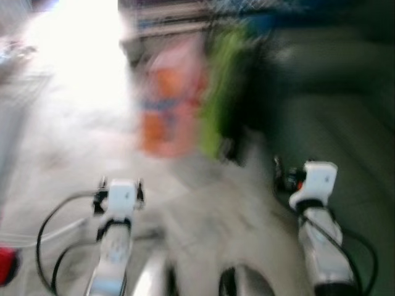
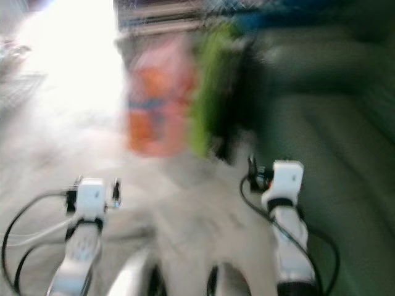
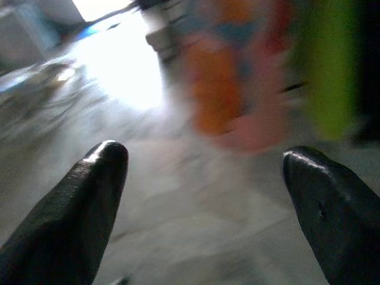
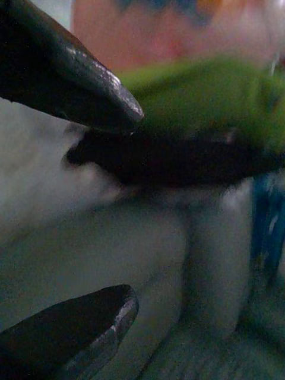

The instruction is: Hang hanger

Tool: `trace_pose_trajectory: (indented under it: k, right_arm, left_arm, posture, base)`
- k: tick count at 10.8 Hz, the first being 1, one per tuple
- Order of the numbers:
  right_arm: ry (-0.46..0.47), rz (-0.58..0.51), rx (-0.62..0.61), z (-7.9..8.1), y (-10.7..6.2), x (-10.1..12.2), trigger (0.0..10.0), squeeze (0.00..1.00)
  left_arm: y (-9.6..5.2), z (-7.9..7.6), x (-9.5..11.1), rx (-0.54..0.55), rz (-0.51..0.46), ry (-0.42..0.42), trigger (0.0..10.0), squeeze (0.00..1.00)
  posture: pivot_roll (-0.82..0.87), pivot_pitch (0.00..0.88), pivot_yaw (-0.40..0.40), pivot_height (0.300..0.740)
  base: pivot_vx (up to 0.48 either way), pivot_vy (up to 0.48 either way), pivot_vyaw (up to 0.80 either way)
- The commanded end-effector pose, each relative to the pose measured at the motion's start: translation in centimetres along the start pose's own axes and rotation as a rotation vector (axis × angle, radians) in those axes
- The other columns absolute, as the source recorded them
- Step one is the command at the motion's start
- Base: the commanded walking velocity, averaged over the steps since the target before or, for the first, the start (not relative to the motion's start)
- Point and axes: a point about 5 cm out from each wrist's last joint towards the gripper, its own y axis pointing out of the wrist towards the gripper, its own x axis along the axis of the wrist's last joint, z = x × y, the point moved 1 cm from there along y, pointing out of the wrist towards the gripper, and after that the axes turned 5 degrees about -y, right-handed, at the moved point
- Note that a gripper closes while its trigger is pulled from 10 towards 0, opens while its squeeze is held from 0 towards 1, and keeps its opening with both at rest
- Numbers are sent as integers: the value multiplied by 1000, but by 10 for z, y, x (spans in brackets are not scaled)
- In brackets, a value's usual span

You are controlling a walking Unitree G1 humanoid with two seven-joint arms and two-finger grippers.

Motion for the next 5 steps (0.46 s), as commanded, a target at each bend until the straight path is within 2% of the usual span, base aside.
trace_pose_trajectory:
  k: [1,5]
  right_arm:
    - [4,6,4,1,0,-1,10000,0]
    - [7,8,3,3,2,-2,10000,0]
  left_arm:
    - [-3,1,0,-8,-2,-6,10000,0]
    - [-1,1,-1,-10,1,-16,10000,0]
  posture:
    - [-42,180,-13,740]
    - [-39,177,-10,740]
  base:
    - [0,0,0]
    - [0,0,0]
